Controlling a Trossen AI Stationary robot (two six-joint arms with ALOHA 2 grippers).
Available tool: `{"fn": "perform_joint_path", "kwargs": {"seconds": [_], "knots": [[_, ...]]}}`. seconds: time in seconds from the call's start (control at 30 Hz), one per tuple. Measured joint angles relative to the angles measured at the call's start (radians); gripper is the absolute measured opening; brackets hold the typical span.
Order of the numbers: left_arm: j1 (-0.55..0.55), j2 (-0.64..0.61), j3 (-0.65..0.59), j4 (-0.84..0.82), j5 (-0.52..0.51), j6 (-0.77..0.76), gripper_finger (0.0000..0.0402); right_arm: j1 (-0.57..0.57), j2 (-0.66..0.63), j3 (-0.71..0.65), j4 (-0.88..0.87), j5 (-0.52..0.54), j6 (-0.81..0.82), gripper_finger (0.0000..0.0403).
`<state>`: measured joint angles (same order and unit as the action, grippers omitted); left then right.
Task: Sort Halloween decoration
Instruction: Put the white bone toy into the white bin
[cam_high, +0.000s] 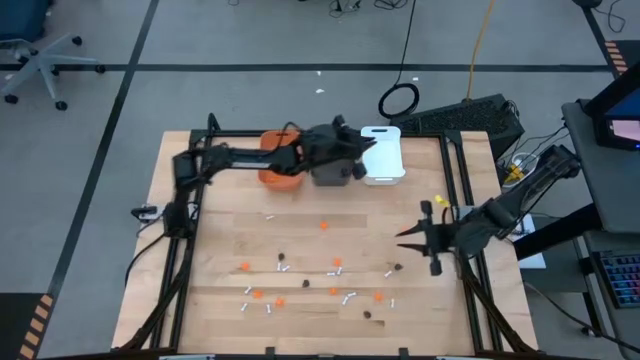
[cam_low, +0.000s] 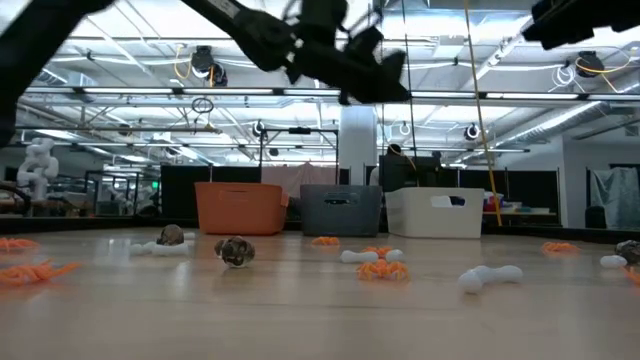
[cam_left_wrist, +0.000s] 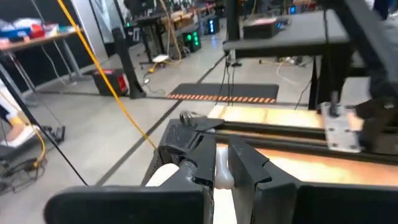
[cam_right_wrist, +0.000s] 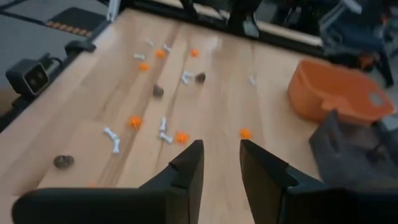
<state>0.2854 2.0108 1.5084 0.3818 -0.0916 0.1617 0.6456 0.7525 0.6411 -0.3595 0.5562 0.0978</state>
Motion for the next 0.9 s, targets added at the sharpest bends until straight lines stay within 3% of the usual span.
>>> {"fn": "perform_joint_path", "kwargs": {"seconds": [0.23,0.4,0.9], "knots": [[0.03,0.252,0.289,-0.225,0.01,-0.073,0.0022,0.0,-0.068,0.0,-0.015,0.002,-0.068,0.0089],[0.036,0.353,0.434,-0.378,0.001,-0.104,0.0022,0.0,-0.07,0.0,-0.055,0.001,-0.055,0.0089],[0.031,0.374,0.448,-0.424,-0.017,-0.176,0.0022,0.0,-0.068,0.0,-0.079,-0.001,-0.031,0.0089]]}}
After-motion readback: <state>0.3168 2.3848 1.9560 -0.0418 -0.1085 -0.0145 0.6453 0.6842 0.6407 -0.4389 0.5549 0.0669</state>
